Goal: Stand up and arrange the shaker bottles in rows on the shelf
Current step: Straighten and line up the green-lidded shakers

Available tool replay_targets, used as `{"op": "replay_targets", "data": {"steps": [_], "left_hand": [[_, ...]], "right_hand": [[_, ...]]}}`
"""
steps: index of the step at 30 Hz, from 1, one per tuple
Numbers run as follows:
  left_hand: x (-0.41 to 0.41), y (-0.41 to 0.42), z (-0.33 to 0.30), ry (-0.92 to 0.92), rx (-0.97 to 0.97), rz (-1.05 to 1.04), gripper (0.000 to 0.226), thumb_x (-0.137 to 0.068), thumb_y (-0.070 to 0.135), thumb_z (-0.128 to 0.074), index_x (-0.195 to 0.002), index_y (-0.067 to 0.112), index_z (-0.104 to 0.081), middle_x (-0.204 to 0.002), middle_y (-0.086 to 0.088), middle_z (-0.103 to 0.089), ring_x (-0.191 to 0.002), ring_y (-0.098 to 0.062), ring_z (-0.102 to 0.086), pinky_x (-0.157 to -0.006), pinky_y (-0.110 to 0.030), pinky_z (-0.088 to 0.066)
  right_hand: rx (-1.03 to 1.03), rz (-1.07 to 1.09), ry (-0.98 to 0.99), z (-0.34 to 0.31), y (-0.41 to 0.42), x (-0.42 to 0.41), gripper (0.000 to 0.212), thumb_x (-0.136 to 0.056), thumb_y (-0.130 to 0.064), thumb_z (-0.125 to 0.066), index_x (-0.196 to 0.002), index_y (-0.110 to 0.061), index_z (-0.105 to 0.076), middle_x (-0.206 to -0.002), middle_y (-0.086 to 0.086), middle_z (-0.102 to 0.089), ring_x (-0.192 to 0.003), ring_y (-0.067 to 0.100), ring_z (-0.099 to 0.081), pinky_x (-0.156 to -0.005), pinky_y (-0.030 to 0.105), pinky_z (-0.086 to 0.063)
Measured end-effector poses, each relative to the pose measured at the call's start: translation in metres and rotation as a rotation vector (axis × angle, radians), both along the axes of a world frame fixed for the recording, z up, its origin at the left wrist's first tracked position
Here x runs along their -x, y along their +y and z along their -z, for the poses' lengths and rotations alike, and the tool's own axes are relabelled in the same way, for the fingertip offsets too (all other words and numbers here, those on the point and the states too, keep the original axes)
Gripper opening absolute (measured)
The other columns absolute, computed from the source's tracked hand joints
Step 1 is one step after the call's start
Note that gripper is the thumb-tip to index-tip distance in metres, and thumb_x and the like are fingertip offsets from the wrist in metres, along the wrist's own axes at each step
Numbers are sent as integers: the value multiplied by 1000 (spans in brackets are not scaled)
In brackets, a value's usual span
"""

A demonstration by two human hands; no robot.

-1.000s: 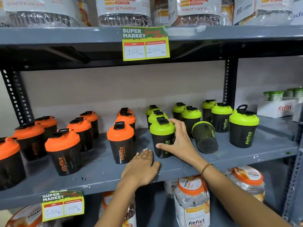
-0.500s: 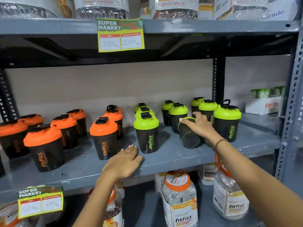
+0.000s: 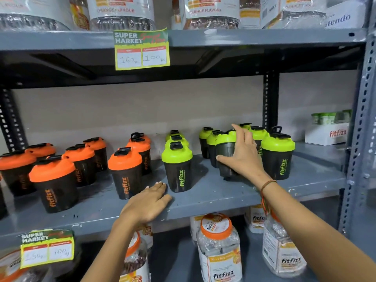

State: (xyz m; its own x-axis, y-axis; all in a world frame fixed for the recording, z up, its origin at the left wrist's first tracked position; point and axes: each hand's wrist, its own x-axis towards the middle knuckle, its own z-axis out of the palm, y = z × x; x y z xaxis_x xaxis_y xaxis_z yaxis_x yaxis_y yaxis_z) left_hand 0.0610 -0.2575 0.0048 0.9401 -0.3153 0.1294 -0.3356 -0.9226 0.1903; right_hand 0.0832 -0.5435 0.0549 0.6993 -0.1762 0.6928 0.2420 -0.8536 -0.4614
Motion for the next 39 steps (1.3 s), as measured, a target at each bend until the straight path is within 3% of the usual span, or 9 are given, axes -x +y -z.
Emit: {"op": "replay_targets", "data": {"steps": [5, 16, 19, 21, 25, 28, 31, 35, 39], "left_hand": [[2, -1, -1, 3, 1, -5, 61, -98, 42, -26, -153, 17, -16, -163, 2, -10, -150, -8, -8, -121, -28, -5], [6, -3, -6, 11, 75, -28, 61, -98, 44, -33, -153, 21, -20, -163, 4, -11, -150, -12, -11, -121, -31, -9], [0, 4, -7, 120, 298, -66, 80, -83, 56, -54, -152, 29, -24, -161, 6, -21, -148, -18, -20, -118, -37, -20], [-2, 6, -10, 245, 564, -18, 108, -61, 63, -71, -151, 27, -23, -157, 6, -31, -143, -15, -31, -117, -35, -26], [-12, -7, -12, 316, 886, -16, 122, -44, 50, -90, -146, 19, -30, -143, 1, -48, -129, -13, -48, -110, -32, -37], [-21, -22, -11, 291, 998, -29, 87, -53, 31, -92, -127, 16, -49, -124, 2, -64, -109, -11, -63, -92, -25, -47], [-25, -28, -11, 284, 1019, 2, 62, -60, 22, -90, -114, 18, -61, -111, 1, -73, -100, -12, -69, -79, -21, -51], [-29, -26, -7, 226, 1031, -30, 73, -47, 33, -91, -112, 16, -64, -106, 1, -76, -101, -15, -70, -95, -34, -53], [-26, -24, -4, 183, 972, -32, 75, -45, 43, -90, -111, 20, -65, -105, 5, -76, -99, -9, -70, -99, -37, -51]], "right_hand": [[95, 112, -124, 24, 13, 6, 106, -68, -47, -84, -151, -24, -24, -154, 8, -27, -134, 37, -39, -92, 50, -52], [84, 77, -234, 44, 17, 12, 117, -63, -56, -84, -154, -18, -21, -155, 12, -28, -138, 39, -37, -104, 55, -43], [-102, -28, -330, 45, 1, 16, 113, -66, -65, -77, -153, -16, -23, -153, 12, -29, -141, 29, -33, -114, 52, -33], [-368, -202, -279, 45, -15, 15, 106, -66, -64, -75, -151, -26, -23, -153, 5, -30, -139, 22, -36, -111, 52, -40], [-578, -563, 172, 39, -40, 6, 121, -56, -72, -77, -154, -36, -17, -156, -6, -36, -140, 12, -40, -114, 44, -38], [-495, -780, 425, 35, -44, 0, 114, -62, -47, -85, -153, -43, -15, -149, -18, -45, -132, -4, -47, -105, 25, -43], [-509, -794, 462, 36, -46, -5, 110, -64, -28, -88, -149, -42, -21, -141, -15, -54, -128, 2, -55, -103, 27, -48], [-556, -765, 422, 41, -47, -8, 86, -76, -6, -83, -142, -31, -34, -135, -2, -61, -121, 11, -63, -97, 32, -55], [-585, -706, 353, 47, -51, -9, 74, -74, -5, -84, -128, -36, -45, -132, -2, -63, -118, 10, -65, -98, 34, -53]]}}
